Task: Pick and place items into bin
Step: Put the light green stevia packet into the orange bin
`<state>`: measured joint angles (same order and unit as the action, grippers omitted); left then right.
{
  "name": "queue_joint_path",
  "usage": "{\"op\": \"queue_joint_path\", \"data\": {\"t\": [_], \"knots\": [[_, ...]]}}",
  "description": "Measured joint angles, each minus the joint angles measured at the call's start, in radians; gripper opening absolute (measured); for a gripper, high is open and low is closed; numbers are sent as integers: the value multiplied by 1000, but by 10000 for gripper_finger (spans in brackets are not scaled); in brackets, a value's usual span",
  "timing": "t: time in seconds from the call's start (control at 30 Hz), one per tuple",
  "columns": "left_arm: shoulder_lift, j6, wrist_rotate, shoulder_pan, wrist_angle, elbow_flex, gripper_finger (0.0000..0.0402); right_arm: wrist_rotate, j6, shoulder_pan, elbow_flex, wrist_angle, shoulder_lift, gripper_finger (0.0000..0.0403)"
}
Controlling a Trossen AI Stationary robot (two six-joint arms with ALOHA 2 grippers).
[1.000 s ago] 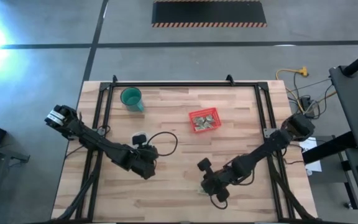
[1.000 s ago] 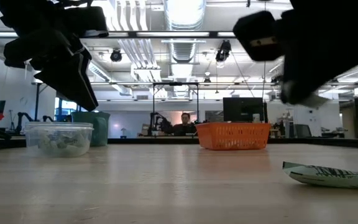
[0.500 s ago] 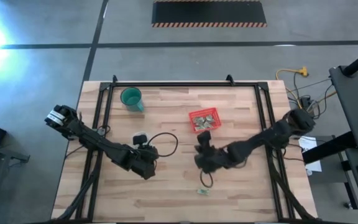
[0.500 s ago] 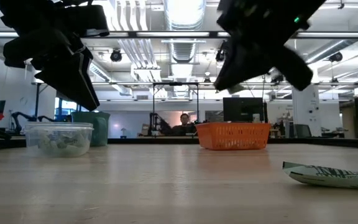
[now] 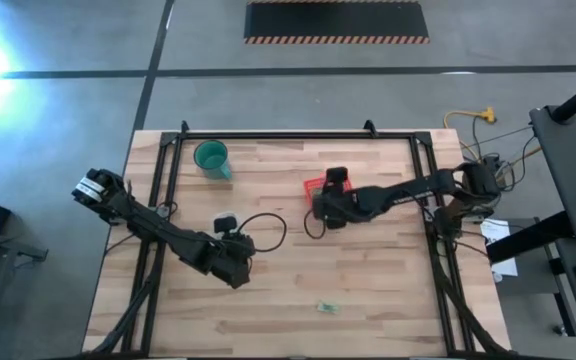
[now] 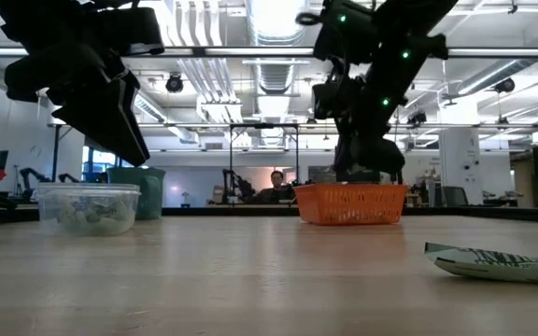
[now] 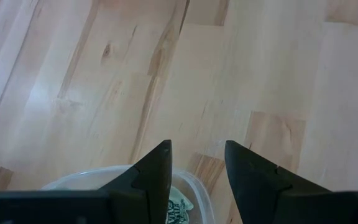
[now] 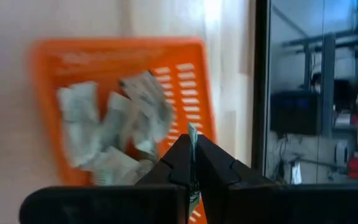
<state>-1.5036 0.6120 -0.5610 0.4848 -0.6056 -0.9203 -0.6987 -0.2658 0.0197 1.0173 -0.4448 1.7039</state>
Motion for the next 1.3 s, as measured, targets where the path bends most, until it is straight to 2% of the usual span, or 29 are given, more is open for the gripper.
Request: {"op": "queue_joint_path", "data": {"t": [0.07, 0.23, 0.4, 0.73, 0.87, 1.03, 1.13, 1.3], "knots": [[0, -11, 0, 0, 0, 0, 132, 5, 2, -32, -1, 2, 0, 9], [0, -17, 0, 0, 8, 0, 132, 99, 60, -88, -1, 14, 0, 10], [0, -17, 0, 0, 14, 0, 132, 101, 98, -109, -2, 8, 0, 34], [0, -18, 0, 0, 16, 0, 132, 96, 101, -108, -2, -2, -2, 133], [0, -18, 0, 0, 17, 0, 132, 93, 115, -87, 6, -45, -33, 151], [0, -50, 0, 0, 20, 0, 132, 107, 164, -11, 6, -53, -127, 154], [0, -53, 0, 0, 19, 0, 132, 204, 207, 52, 5, -52, -190, 150], [0, -53, 0, 0, 21, 0, 132, 507, 288, 162, -25, -32, -249, 143]]}}
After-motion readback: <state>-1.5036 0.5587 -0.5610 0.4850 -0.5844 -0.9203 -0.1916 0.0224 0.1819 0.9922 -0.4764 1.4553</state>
